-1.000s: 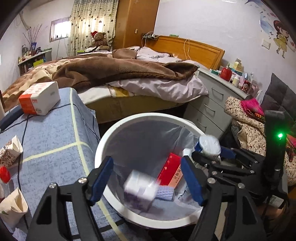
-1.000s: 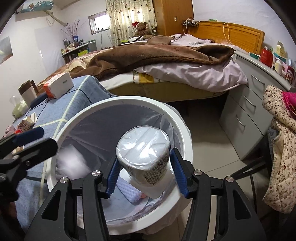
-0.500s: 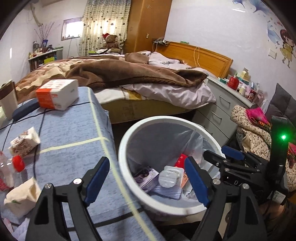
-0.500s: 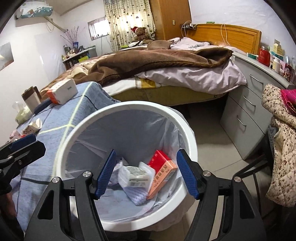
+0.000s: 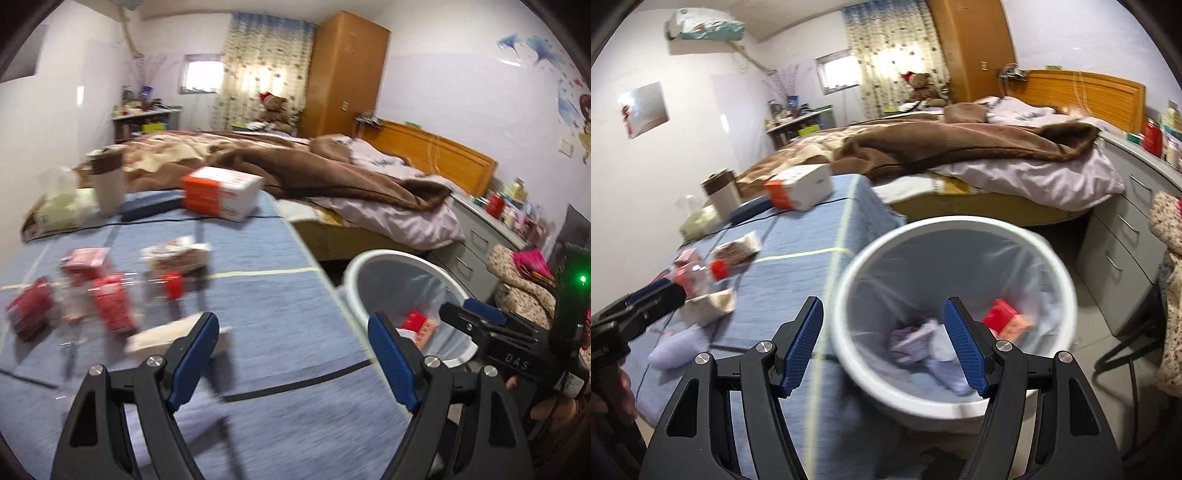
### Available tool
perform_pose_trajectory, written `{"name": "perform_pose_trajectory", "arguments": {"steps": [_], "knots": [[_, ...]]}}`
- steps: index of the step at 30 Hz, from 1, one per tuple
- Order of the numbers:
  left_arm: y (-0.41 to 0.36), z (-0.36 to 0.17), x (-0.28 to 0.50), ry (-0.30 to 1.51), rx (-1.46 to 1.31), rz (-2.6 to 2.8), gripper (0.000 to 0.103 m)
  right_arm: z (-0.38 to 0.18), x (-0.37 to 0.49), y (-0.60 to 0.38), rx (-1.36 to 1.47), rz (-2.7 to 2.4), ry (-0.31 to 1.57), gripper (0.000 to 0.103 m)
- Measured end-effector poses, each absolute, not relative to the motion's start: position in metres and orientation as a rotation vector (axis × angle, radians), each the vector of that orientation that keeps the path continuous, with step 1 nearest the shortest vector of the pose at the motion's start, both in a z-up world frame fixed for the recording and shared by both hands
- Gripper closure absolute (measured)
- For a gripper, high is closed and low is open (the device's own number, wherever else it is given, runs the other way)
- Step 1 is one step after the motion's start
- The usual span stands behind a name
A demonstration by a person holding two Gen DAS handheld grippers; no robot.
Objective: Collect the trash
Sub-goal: 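Move both open tools back toward the remaining trash on the table, then grasp the red can with the left tool while the right tool grasps another foam net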
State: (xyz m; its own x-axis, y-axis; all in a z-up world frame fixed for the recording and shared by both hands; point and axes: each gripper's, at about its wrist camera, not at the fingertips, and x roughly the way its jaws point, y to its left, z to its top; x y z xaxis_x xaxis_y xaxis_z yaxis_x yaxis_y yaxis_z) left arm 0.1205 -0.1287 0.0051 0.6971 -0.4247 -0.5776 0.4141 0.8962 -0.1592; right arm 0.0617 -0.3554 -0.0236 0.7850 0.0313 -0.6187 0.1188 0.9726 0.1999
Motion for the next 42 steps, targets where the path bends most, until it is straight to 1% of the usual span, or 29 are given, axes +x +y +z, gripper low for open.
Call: {"name": "perform_pose_trajectory", "arguments": {"steps": [6,13,23,29,33,40,42], "knots": [[-0.072,0.011,0.109,0.601,-0.005,-0.340,0.019,-0.024,0.064,-0.312,0.208,0.066,0.679,0.034],[0.002,0.004,0.106,0.604,-0.061,-0.192,0.019,-0.035,0.069,-0.259,0.191,0.190,0.744,0.034],[0.076,-0.011,0.119,0.618,-0.099,-0.071,0.019,-0.049,0.078,-0.192,0.203,0.303,0.823,0.034],[0.101,-0.017,0.132,0.629,-0.071,-0.027,0.019,-0.060,0.091,-0.164,0.258,0.351,0.885,0.034],[0.113,-0.019,0.148,0.628,-0.070,-0.042,0.019,-0.061,0.099,-0.151,0.252,0.339,0.883,0.034],[0.120,-0.030,0.180,0.684,-0.047,-0.057,0.019,-0.064,0.117,-0.147,0.301,0.308,0.899,0.034],[0.121,-0.033,0.188,0.694,-0.039,-0.061,0.019,-0.065,0.123,-0.149,0.325,0.295,0.909,0.039]]}}
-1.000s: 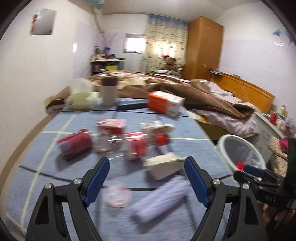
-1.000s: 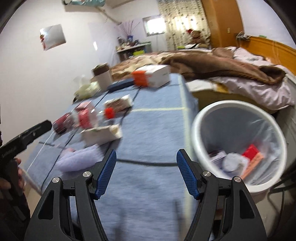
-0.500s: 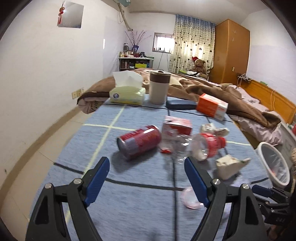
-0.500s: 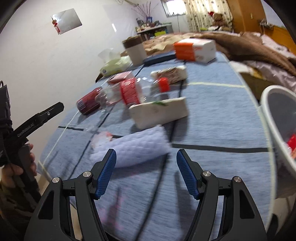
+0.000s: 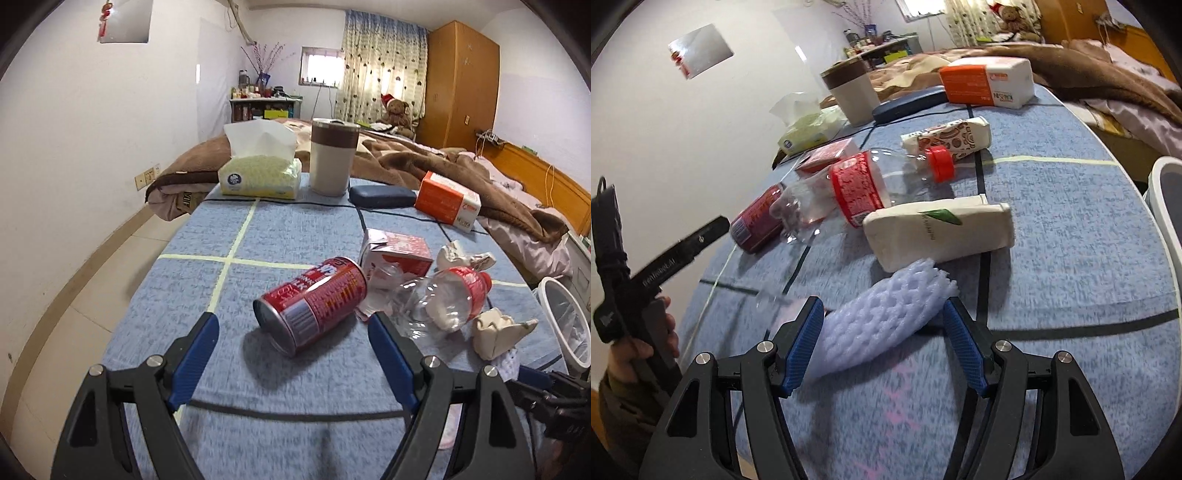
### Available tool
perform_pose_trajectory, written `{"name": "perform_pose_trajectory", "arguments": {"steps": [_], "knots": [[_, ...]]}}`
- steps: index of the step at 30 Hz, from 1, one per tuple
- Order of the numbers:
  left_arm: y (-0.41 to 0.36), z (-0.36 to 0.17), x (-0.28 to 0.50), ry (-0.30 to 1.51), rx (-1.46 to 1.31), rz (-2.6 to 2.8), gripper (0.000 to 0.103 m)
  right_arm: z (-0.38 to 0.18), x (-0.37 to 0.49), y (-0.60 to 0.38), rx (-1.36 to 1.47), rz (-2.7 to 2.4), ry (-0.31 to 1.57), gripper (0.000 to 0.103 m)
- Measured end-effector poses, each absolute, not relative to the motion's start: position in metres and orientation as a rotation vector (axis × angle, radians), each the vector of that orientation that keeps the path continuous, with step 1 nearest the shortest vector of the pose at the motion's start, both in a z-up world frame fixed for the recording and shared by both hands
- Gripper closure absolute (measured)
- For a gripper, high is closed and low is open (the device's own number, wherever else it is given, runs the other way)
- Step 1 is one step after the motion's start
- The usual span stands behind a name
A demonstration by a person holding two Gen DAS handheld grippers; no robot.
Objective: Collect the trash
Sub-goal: 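Grasp the red can with the left tool while the right tool grasps another foam net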
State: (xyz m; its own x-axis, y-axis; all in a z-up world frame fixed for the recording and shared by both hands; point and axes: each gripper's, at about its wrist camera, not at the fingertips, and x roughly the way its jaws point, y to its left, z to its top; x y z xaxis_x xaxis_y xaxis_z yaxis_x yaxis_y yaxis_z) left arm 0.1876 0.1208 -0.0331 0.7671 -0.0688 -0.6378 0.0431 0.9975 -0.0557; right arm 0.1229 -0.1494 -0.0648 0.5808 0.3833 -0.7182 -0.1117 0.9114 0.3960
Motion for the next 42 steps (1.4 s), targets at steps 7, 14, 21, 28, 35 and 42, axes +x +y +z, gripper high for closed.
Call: {"name": "perform_pose_trajectory", "arguments": {"steps": [7,14,21,28,35,42], "knots": [[0.113,-0.041,0.214,0.732,0.017,-0.091,0.019,-0.070,0.131,-0.153,0.343,0.281,0.912,0.059],[0.102,-0.051,0.230,0.761,0.049,-0.110,0.019,-0.065,0.132,-0.162,0.335,0.309,0.882,0.084],[0.098,-0.053,0.234,0.785,0.064,-0.122,0.027,-0.052,0.131,-0.174,0.223,0.311,0.868,0.091],[0.091,-0.053,0.229,0.811,0.039,-0.162,0.045,-0.039,0.136,-0.187,0.031,0.276,0.884,0.091],[0.083,-0.058,0.219,0.872,-0.061,-0.241,0.046,-0.041,0.151,-0.198,-0.076,0.279,0.929,0.091],[0.084,-0.049,0.226,0.832,-0.107,-0.220,0.030,-0.046,0.150,-0.206,0.104,0.297,0.928,0.041]]}}
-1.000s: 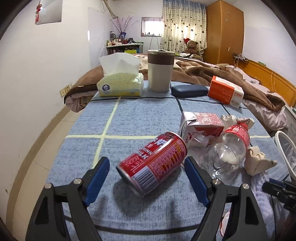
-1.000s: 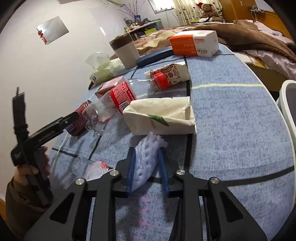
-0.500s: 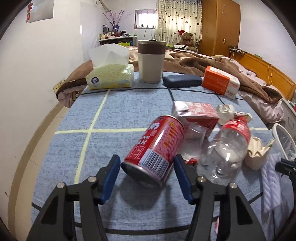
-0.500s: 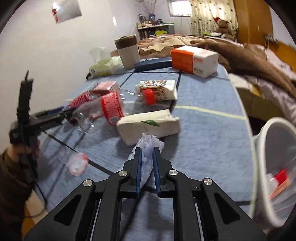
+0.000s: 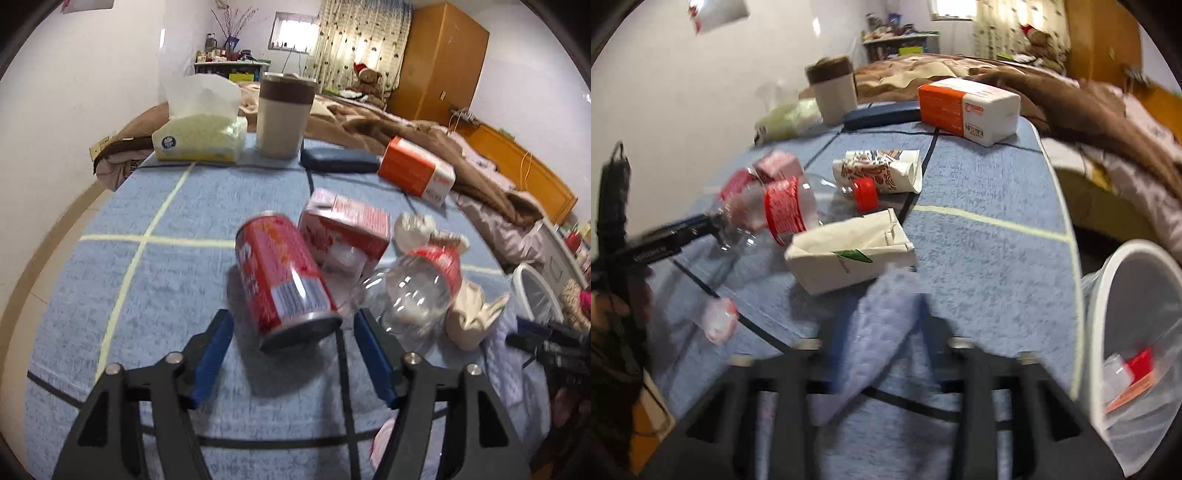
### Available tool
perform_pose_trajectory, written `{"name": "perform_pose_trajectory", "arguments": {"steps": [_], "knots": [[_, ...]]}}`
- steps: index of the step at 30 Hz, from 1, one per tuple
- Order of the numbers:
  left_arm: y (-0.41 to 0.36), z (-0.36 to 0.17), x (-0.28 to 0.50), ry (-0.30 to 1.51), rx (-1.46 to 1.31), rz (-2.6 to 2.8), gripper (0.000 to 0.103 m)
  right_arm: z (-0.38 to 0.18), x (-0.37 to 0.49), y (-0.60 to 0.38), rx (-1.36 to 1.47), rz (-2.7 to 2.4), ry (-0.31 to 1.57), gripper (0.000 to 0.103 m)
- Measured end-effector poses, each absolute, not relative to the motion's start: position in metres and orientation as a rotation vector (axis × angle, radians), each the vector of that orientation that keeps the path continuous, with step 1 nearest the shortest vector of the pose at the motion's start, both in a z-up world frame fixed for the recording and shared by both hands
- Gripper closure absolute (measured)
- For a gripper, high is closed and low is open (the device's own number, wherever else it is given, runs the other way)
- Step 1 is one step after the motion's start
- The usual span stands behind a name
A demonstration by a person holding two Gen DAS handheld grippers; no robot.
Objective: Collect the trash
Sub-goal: 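Grasp the red can with the left tool while the right tool grasps another foam net, then carry the red can and foam net over the white wastebasket with both tools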
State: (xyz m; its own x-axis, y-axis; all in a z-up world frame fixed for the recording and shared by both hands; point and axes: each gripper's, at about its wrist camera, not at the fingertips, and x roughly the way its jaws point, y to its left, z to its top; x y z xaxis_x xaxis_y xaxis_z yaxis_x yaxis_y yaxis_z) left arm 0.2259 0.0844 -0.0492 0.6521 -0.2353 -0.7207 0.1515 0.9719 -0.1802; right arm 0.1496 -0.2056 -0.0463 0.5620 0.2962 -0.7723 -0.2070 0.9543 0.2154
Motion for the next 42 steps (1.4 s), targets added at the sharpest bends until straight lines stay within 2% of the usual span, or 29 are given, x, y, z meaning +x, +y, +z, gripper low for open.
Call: {"name": "perform_pose_trajectory", "arguments": {"steps": [1,8,16,21,22,24,25,28,35,42], "knots": [[0.085,-0.047,0.228,0.823,-0.107,-0.202,0.026,-0.047,0.147,-0.207,0.134,0.289,0.918,0.026],[0.090,-0.054,0.253,0.847,-0.142,-0.152,0.024,-0.065,0.134,-0.200,0.193,0.199,0.958,0.026],[0.083,-0.066,0.267,0.889,-0.143,-0.134,0.024,-0.072,0.127,-0.182,0.070,0.118,0.935,0.026],[0.085,-0.069,0.272,0.890,-0.172,-0.113,0.024,-0.071,0.129,-0.183,0.053,0.124,0.922,0.036],[0.086,-0.069,0.273,0.889,-0.179,-0.108,0.025,-0.070,0.130,-0.183,0.053,0.127,0.920,0.041],[0.086,-0.069,0.274,0.887,-0.187,-0.116,0.030,-0.070,0.130,-0.183,0.052,0.132,0.917,0.049],[0.086,-0.069,0.274,0.890,-0.193,-0.122,0.035,-0.070,0.130,-0.183,0.055,0.135,0.916,0.052],[0.084,-0.070,0.273,0.902,-0.182,-0.122,0.047,-0.070,0.128,-0.183,0.065,0.144,0.911,0.056],[0.085,-0.065,0.262,0.885,-0.174,-0.112,0.048,-0.068,0.123,-0.191,0.119,0.185,0.887,0.069],[0.087,-0.055,0.240,0.849,-0.180,-0.115,0.048,-0.061,0.116,-0.197,0.130,0.196,0.857,0.072]]}}
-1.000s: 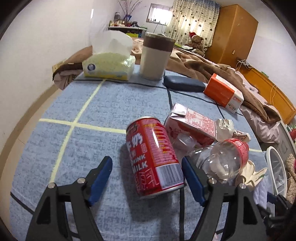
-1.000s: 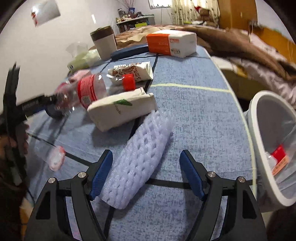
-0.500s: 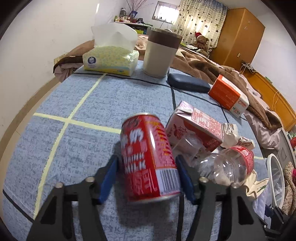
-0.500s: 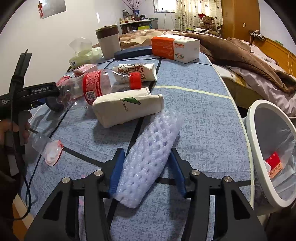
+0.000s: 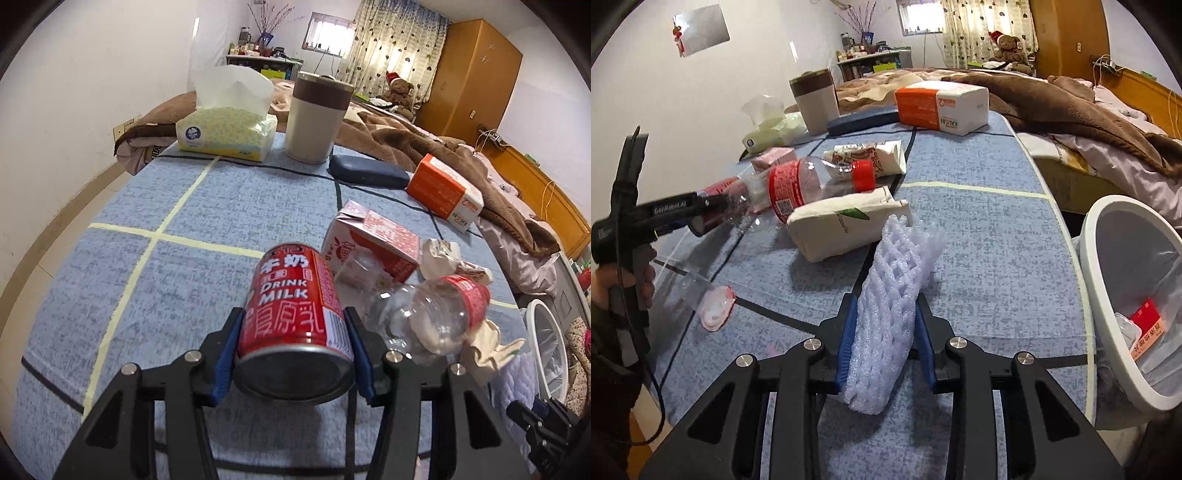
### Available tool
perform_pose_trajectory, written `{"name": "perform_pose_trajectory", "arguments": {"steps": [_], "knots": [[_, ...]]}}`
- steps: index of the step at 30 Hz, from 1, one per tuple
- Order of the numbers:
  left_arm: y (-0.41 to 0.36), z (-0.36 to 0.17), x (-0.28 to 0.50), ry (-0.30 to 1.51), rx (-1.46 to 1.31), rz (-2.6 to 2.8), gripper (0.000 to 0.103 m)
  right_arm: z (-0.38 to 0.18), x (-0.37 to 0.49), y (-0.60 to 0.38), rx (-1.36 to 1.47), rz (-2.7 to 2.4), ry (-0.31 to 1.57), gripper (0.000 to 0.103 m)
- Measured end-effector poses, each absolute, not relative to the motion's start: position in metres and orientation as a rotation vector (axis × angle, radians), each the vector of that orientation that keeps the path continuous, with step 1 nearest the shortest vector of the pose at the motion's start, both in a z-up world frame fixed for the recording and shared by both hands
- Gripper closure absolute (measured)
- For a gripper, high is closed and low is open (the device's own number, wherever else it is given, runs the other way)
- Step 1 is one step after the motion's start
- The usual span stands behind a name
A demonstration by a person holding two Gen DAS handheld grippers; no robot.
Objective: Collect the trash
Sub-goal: 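Carry the red can and foam net over the white wastebasket with both tools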
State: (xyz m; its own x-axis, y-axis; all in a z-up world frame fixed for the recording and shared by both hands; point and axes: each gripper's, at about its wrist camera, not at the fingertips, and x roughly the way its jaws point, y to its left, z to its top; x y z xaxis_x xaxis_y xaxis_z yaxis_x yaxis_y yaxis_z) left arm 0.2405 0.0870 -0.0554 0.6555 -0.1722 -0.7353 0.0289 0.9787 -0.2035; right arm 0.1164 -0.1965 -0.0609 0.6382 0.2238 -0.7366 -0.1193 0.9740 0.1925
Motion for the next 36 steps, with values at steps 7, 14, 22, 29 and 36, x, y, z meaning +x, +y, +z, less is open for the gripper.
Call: {"name": "perform_pose_trajectory", "arguments": {"steps": [7,14,22,29,36], "knots": [[0.084,-0.052,0.217,0.846,-0.183,-0.118,0.048,-0.044,0.107,-0.200,0.123,0.203,0.797,0.073],[0.076,-0.035,0.190,0.803,-0.183,-0.125,0.048,-0.028,0.098,-0.214,0.143,0.196,0.741,0.073],[0.035,-0.002,0.160,0.721,-0.119,-0.205,0.048,-0.012,0.089,-0.240,0.157,0.156,0.698,0.073],[-0.021,0.018,0.146,0.676,-0.093,-0.336,0.048,0.000,0.078,-0.275,0.162,0.100,0.671,0.073],[-0.084,0.021,0.144,0.677,-0.068,-0.455,0.048,0.002,0.073,-0.314,0.169,0.045,0.680,0.073]]}}
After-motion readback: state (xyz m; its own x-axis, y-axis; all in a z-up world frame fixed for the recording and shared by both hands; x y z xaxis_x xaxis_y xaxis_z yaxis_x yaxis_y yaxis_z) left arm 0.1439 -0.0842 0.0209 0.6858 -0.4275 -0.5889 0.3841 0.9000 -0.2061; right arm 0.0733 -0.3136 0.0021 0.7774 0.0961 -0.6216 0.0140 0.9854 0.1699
